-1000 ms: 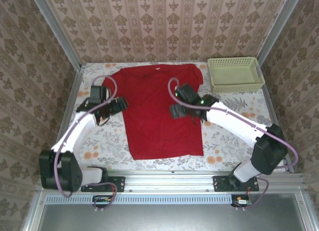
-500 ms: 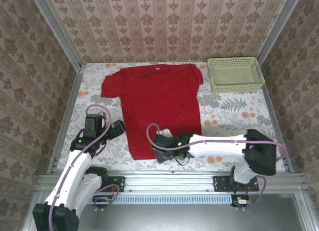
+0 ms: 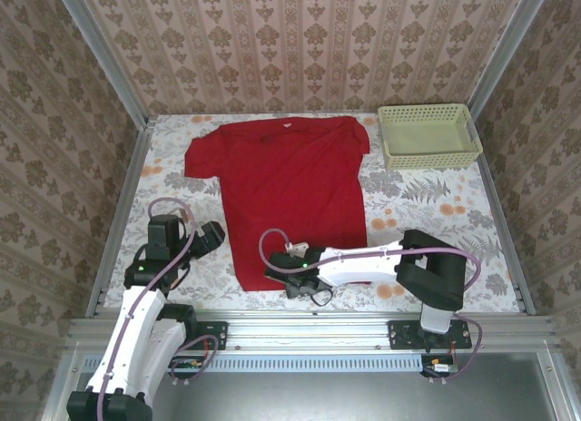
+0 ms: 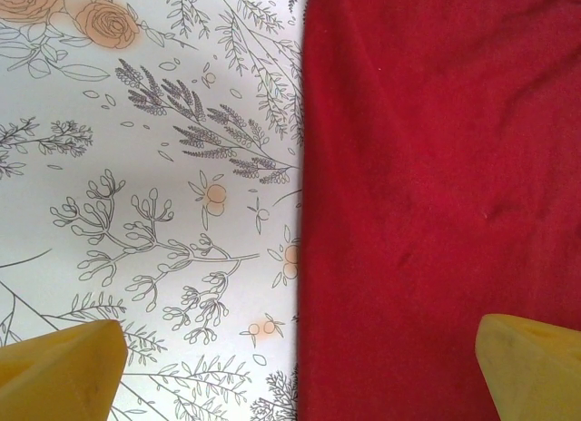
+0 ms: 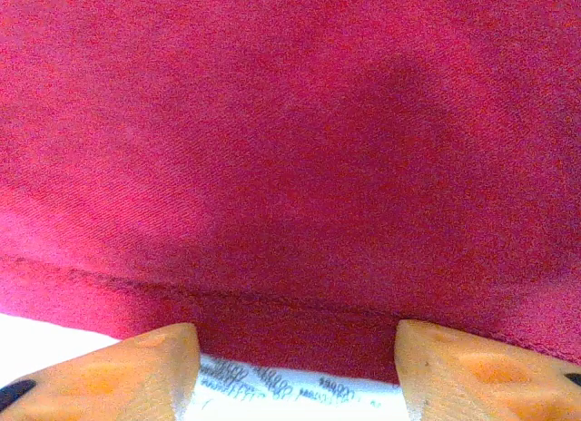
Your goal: Fold the inside-out t-shirt
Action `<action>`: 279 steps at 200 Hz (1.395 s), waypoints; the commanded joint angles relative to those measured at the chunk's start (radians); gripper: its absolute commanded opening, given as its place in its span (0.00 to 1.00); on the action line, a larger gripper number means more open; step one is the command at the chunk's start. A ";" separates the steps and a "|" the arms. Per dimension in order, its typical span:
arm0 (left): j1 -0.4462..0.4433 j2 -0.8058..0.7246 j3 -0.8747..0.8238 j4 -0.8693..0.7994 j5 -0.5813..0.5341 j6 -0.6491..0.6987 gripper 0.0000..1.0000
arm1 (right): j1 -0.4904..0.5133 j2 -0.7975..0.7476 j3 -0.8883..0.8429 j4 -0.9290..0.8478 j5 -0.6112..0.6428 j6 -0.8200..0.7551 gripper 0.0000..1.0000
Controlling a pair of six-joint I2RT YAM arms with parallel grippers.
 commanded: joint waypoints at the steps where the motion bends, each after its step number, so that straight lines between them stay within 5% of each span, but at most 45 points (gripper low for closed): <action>1: 0.007 -0.015 -0.010 0.005 0.029 0.005 1.00 | -0.006 0.040 0.034 -0.060 0.037 0.038 0.56; 52: 0.008 -0.011 -0.010 0.012 0.041 0.011 1.00 | -0.005 0.029 0.050 -0.091 0.069 0.025 0.28; 120: -0.051 0.056 0.020 0.013 0.040 0.020 0.97 | 0.002 -0.140 0.060 -0.159 0.114 -0.029 0.05; 182: -0.318 0.060 0.025 0.153 -0.033 0.052 0.96 | -0.014 -0.293 0.093 -0.157 0.119 -0.102 0.00; 244: -0.782 0.133 0.005 0.483 -0.133 0.231 0.98 | -0.144 -0.438 0.062 -0.007 -0.018 -0.184 0.00; 279: -0.867 0.291 0.030 0.570 -0.164 0.302 0.96 | -0.188 -0.465 0.058 0.042 -0.076 -0.201 0.00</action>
